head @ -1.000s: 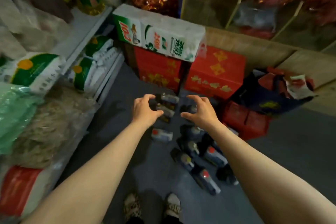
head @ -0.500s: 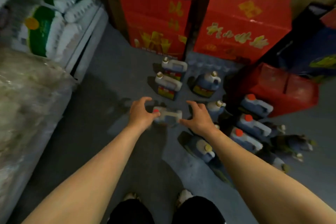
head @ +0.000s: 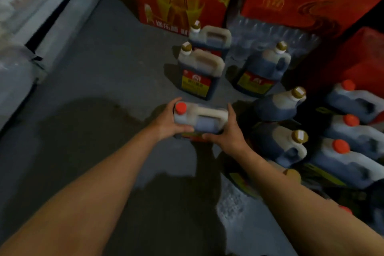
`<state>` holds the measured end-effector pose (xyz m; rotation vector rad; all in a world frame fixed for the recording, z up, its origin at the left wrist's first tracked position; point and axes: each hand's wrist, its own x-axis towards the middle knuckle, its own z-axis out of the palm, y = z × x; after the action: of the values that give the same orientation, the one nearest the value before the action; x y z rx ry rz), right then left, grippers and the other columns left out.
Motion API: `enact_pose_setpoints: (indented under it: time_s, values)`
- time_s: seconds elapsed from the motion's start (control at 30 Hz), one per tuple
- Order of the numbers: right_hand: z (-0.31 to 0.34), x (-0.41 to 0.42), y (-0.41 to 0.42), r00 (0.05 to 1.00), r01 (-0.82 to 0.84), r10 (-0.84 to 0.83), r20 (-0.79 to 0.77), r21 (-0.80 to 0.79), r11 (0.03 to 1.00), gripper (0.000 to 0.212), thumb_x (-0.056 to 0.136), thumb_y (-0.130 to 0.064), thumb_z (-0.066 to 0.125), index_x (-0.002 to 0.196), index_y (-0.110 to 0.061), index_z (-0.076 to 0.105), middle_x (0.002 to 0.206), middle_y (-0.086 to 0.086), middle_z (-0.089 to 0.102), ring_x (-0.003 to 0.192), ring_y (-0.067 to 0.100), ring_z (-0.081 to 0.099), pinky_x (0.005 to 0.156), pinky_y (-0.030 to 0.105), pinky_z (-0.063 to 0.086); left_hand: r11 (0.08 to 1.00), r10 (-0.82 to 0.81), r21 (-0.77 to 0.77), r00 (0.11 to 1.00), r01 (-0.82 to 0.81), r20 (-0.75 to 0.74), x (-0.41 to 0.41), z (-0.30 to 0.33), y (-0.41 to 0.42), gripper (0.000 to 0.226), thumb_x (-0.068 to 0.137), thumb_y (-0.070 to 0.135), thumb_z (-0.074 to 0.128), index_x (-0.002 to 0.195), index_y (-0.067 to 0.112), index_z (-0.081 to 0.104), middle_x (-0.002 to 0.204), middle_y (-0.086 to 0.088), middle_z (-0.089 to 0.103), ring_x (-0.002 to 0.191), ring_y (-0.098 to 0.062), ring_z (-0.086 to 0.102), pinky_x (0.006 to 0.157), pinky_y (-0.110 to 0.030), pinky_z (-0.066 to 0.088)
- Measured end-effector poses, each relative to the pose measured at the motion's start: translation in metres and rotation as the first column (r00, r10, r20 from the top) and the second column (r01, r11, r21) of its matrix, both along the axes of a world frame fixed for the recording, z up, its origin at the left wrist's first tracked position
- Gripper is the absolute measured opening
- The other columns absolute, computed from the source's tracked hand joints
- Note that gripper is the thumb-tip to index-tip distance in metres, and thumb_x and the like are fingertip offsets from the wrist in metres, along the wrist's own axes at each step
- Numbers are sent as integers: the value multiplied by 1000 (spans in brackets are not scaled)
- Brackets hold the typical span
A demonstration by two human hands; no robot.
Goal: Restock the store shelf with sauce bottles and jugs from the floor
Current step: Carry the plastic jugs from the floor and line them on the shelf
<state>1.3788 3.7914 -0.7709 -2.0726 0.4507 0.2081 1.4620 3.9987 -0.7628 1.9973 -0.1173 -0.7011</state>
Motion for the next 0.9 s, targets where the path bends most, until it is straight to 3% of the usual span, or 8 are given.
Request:
enact_pose_setpoints:
  time_s: [0.07, 0.13, 0.2, 0.33, 0.43, 0.6, 0.7, 0.9]
  values:
    - [-12, -8, -2, 999, -29, 27, 37, 52, 998, 116, 73, -12, 90, 158, -23, 11, 154, 2, 35, 141, 16, 36, 109, 19, 41, 998, 21, -52, 999, -19, 32, -1, -14, -1, 110, 64, 5, 91, 153, 12, 27, 135, 4, 42, 123, -9, 43, 83, 0, 39]
    - [-22, -15, -2, 998, -48, 44, 37, 98, 994, 106, 77, -5, 85, 154, -26, 14, 144, -7, 36, 132, 4, 37, 92, 2, 43, 997, 23, -78, 998, -18, 63, -2, -22, -1, 111, 62, 8, 92, 153, 14, 28, 137, 2, 45, 124, -11, 45, 97, -17, 44]
    - [-30, -17, -2, 998, -61, 57, 37, 108, 992, 105, 79, -4, 84, 157, -16, 14, 139, -9, 38, 126, -2, 37, 85, -3, 41, 996, -17, -87, 997, 23, 72, -1, -29, 2, 114, 61, 10, 93, 153, 19, 27, 141, 3, 44, 127, -10, 43, 102, -26, 42]
    - [-43, -11, -3, 1000, -29, 28, 14, 80, 996, 93, 80, -6, 83, 154, -7, 26, 135, -5, 45, 130, 13, 44, 93, 6, 43, 991, -90, -89, 990, 100, 112, 4, -35, 7, 116, 62, 14, 93, 154, 27, 23, 145, 6, 39, 132, -10, 38, 108, -32, 39]
    - [-51, -8, 0, 998, 9, -3, -57, 97, 995, 83, 83, -9, 82, 150, -8, 34, 141, 3, 49, 136, 24, 47, 108, 29, 41, 992, -55, -107, 992, 67, 116, 2, -35, 9, 112, 65, 11, 91, 154, 25, 23, 150, 2, 38, 133, -8, 36, 104, -25, 36]
    - [-59, -2, 1, 994, 54, -40, -97, 138, 989, 74, 84, -9, 80, 146, -9, 41, 144, 9, 52, 134, 25, 49, 113, 40, 43, 985, -41, -158, 991, 62, 128, 1, -38, 10, 108, 69, 9, 88, 154, 26, 24, 149, 3, 40, 132, -5, 36, 99, -15, 36]
    - [-58, -1, 1, 992, 102, -87, -93, 170, 980, 60, 83, -4, 80, 134, -10, 49, 128, 0, 57, 119, 16, 53, 103, 32, 46, 984, -39, -166, 991, 61, 131, 3, -37, 10, 105, 70, 8, 88, 153, 24, 25, 140, 9, 42, 129, -3, 38, 88, 0, 38]
    - [-56, -4, 1, 994, 103, -92, -58, 239, 966, 58, 81, 0, 80, 129, -15, 50, 121, -9, 56, 116, 11, 53, 97, 29, 51, 984, -11, -176, 994, 29, 107, -3, -37, 12, 102, 69, 11, 88, 152, 25, 30, 139, 10, 44, 130, -7, 40, 105, -27, 41]
